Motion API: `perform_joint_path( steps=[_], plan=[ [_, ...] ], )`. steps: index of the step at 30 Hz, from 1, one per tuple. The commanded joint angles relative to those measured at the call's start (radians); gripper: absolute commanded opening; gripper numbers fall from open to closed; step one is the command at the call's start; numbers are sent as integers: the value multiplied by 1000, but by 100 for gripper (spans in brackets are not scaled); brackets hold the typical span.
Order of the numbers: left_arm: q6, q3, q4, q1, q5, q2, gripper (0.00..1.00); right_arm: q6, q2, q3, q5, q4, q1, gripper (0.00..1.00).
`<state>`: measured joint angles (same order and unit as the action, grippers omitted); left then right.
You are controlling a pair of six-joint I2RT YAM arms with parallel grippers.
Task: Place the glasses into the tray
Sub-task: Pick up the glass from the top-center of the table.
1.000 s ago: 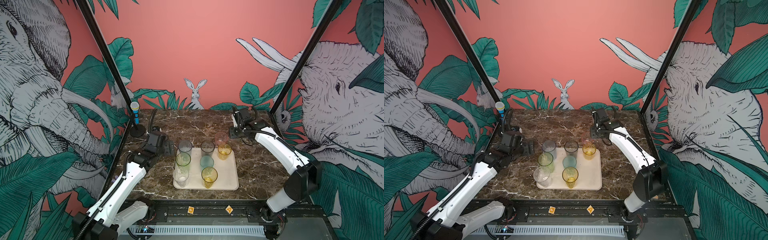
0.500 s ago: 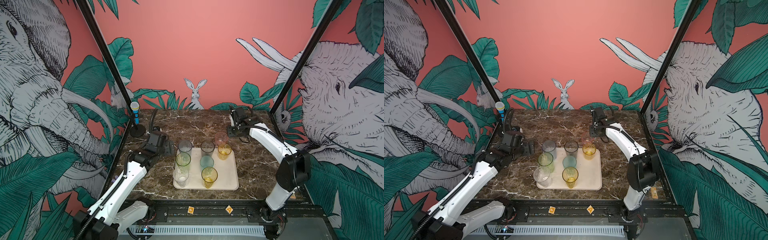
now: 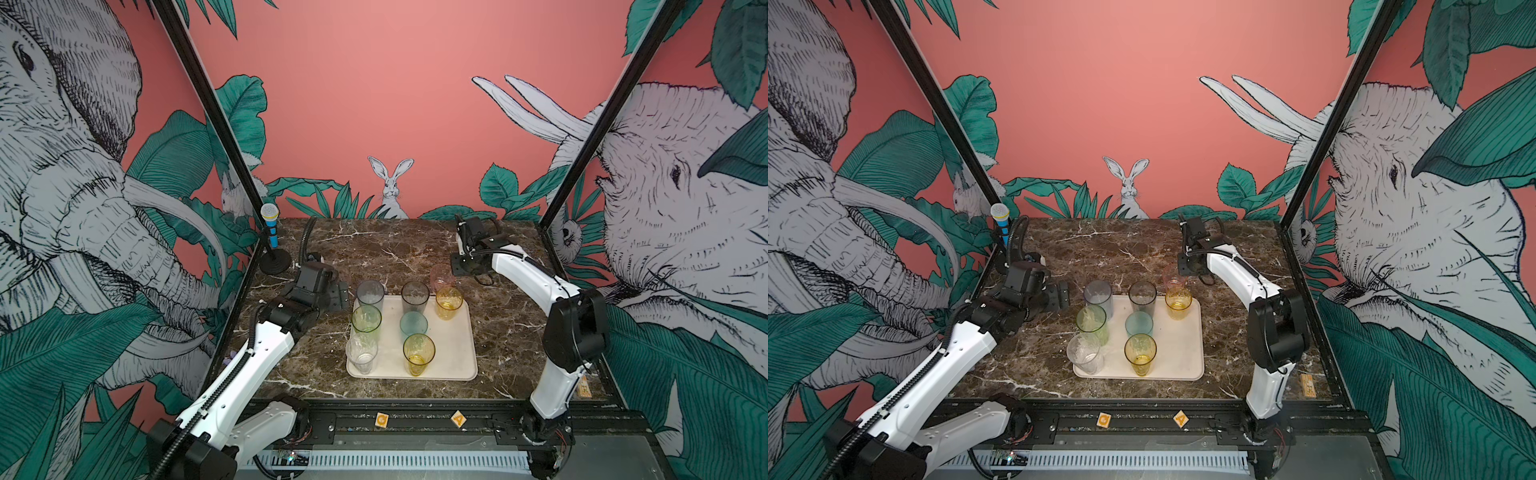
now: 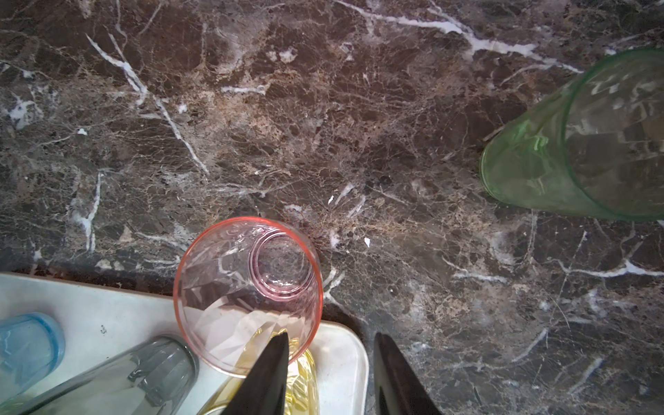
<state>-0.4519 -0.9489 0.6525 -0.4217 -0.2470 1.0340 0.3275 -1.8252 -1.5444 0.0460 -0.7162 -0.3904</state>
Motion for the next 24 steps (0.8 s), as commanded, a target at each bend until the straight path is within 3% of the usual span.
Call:
perform_joint_path(
  steps=[1,24],
  plan=[
    [-7,13,11,6,-3,-4,94,4,-17,-14,-10,15,5,42],
    [-13,23,14,6,4,-6,94,22,-78,-12,-32,27,9,40]
  ],
)
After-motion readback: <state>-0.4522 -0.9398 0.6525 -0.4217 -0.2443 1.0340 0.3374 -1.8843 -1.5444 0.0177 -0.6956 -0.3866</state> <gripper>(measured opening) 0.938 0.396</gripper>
